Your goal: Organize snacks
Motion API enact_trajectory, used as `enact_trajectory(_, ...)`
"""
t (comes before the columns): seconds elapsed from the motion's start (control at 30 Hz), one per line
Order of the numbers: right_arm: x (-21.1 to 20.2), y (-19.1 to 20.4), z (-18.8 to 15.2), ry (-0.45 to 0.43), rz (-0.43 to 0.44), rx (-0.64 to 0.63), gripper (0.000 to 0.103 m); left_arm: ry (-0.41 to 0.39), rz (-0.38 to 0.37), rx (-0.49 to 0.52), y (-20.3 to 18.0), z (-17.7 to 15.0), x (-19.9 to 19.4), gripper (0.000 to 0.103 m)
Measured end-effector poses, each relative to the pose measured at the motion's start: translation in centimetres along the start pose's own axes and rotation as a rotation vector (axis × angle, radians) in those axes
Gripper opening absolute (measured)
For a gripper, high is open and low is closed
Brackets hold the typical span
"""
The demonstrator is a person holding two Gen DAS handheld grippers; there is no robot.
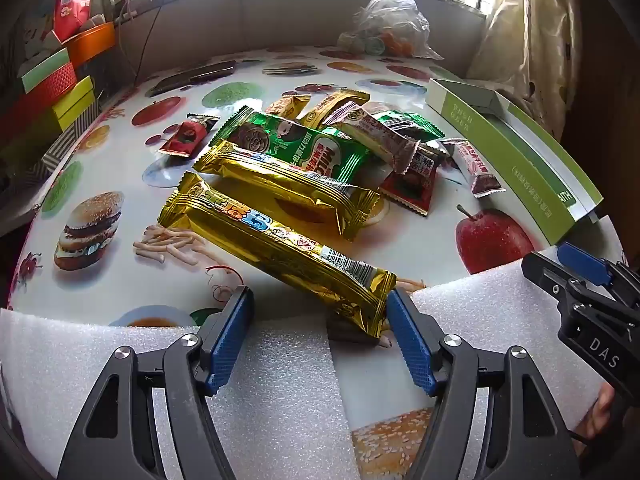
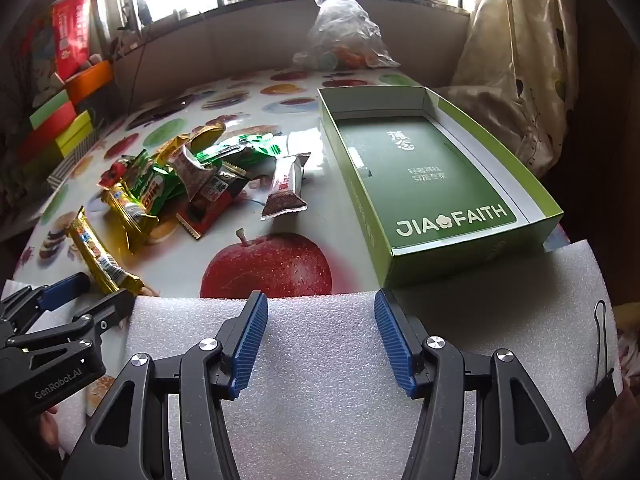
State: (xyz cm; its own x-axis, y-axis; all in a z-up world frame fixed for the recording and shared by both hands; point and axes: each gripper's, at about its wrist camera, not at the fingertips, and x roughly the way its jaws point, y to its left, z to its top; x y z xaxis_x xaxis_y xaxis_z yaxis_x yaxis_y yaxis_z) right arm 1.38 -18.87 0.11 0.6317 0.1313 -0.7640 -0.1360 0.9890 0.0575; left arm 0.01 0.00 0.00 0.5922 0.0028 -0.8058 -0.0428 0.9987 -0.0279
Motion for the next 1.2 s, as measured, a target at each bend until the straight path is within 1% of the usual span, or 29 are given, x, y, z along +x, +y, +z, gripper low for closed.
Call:
enact_trajectory(0.53, 0.16, 0.38, 0.05, -0.003, -0.006, 0.008, 0.056, 0.001, 0.007, 0.005, -0.02, 0.01, -0.01, 0.069)
enact_trajectory(0.83, -0.26, -0.27, -0.23, -0.002, -0.014, 0.004, 0.056, 0.002, 0.007, 0.005, -0.02, 0.02, 0.00, 0.069)
enact_trajectory(0.87, -0.07, 0.32, -0.10, -0.001, -0.022, 0.003, 0.056, 0.002, 0.007, 0.005, -0.01, 0.01, 0.00, 0.069)
enact_trajectory(1.2, -0.03, 0.31, -0.13, 0.000, -0.023, 0.003, 0.056, 0.002, 0.007, 0.005, 0.01, 0.01, -0.01, 0.069)
